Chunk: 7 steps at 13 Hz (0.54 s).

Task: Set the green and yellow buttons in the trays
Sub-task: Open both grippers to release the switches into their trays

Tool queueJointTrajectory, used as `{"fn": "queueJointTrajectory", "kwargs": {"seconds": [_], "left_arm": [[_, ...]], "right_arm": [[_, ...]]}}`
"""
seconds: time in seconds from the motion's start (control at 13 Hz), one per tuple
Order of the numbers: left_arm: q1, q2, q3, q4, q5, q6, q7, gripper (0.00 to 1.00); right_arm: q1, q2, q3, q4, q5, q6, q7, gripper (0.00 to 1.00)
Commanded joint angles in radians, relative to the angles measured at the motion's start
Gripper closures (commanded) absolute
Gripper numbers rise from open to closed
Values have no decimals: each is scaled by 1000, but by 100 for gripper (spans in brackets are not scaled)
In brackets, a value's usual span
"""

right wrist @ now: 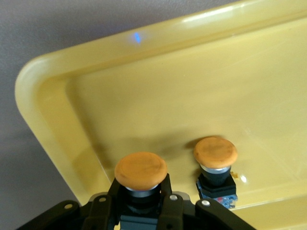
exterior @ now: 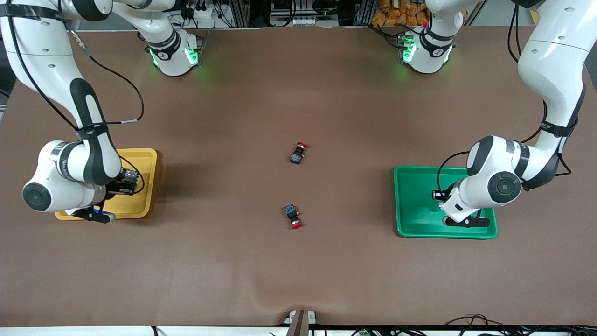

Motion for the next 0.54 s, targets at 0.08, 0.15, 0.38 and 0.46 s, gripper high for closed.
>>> {"fn": "queueJointTrajectory", "kwargs": {"seconds": [0.08,0.15,0.38,0.46], "left_arm": [[31,-39,-24,-27,0,9,11,0],[39,-54,-35,-24,0,3,11,0],[44,-120,-52,-17,0,-49,14,0],[48,-150,-56,-17,-1,-60,34,0]], "right_arm": [[-8,-23,11,-37,-20,21,-4,100],[-10,-23,11,-37,-20,21,-4,100],[-5,-23,11,-36,-20,23,-4,99],[-7,-21,11,-36,-20,26,-4,84]]}}
